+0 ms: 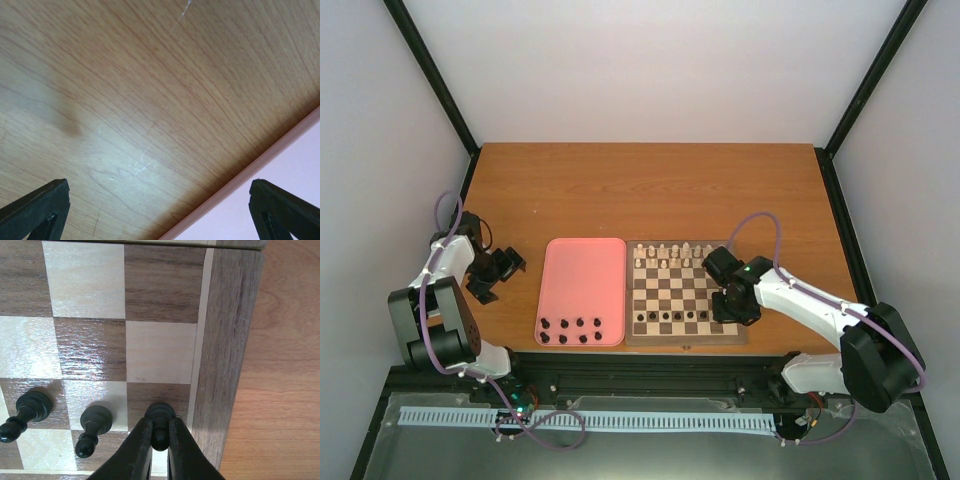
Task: Set up the chess pieces on the board
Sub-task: Place the chess piece on the chessboard, then pick up the chess piece from the storage box.
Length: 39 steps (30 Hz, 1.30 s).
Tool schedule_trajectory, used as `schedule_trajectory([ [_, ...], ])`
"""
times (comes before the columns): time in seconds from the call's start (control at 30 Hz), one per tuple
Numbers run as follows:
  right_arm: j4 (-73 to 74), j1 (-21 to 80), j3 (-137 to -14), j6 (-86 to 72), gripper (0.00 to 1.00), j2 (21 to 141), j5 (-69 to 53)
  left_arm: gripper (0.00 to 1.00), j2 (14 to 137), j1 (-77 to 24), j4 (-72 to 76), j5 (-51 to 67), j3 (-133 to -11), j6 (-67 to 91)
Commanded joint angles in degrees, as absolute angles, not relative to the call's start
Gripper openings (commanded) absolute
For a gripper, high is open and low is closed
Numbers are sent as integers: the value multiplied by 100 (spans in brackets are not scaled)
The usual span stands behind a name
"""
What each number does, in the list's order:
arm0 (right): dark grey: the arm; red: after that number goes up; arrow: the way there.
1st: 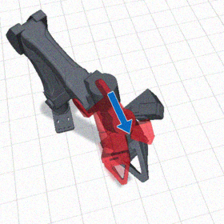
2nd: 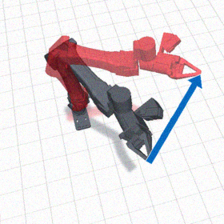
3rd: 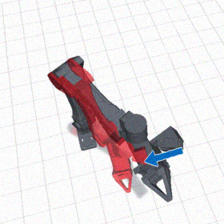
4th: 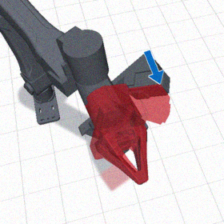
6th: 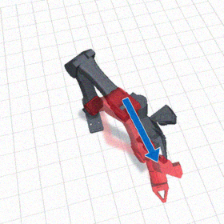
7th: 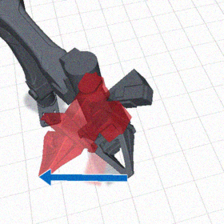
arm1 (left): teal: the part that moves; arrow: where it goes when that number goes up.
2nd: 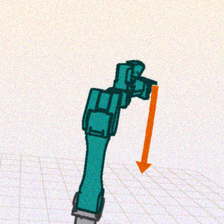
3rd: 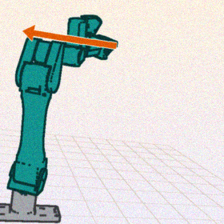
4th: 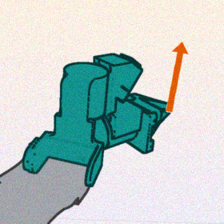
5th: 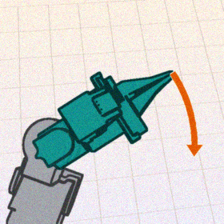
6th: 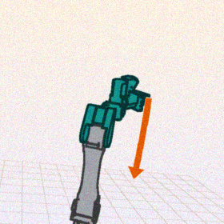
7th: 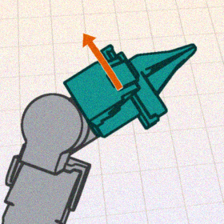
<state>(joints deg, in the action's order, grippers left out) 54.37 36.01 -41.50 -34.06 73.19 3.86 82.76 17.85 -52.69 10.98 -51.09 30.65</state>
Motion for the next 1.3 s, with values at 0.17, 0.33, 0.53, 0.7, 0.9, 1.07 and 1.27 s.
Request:
schedule_trajectory([
  [0.17, 5397, 3548, -4144, -3463, 15, 7347, 446, 100, 8286, 1753, -5198, 1104, -5208, 2944],
  [0.33, 5401, 3542, -4187, -3478, 19, 7335, 480, 100, 8286, 1746, -5195, 1099, -5195, 2944],
  [0.53, 5477, 3538, -4275, -3506, 22, 7314, 532, 100, 8301, 1742, -5189, 1117, -5201, 2937],
  [0.7, 5666, 3542, -4472, -3625, 29, 7166, 824, 100, 8288, 1742, -5191, 1121, -5195, 2935],
  [0.9, 5712, 3523, -4888, -3536, 34, 7254, 925, 100, 8278, 1732, -5177, 1146, -5194, 2936],
  [1.07, 5672, 3533, -5768, -3277, 34, 7370, 1122, 100, 8246, 1732, -5171, 1144, -5176, 2918],
  [1.27, 5446, 4033, -6941, -2749, 34, 8222, 780, 100, 8212, 1731, -5180, 1162, -5197, 2917],
])
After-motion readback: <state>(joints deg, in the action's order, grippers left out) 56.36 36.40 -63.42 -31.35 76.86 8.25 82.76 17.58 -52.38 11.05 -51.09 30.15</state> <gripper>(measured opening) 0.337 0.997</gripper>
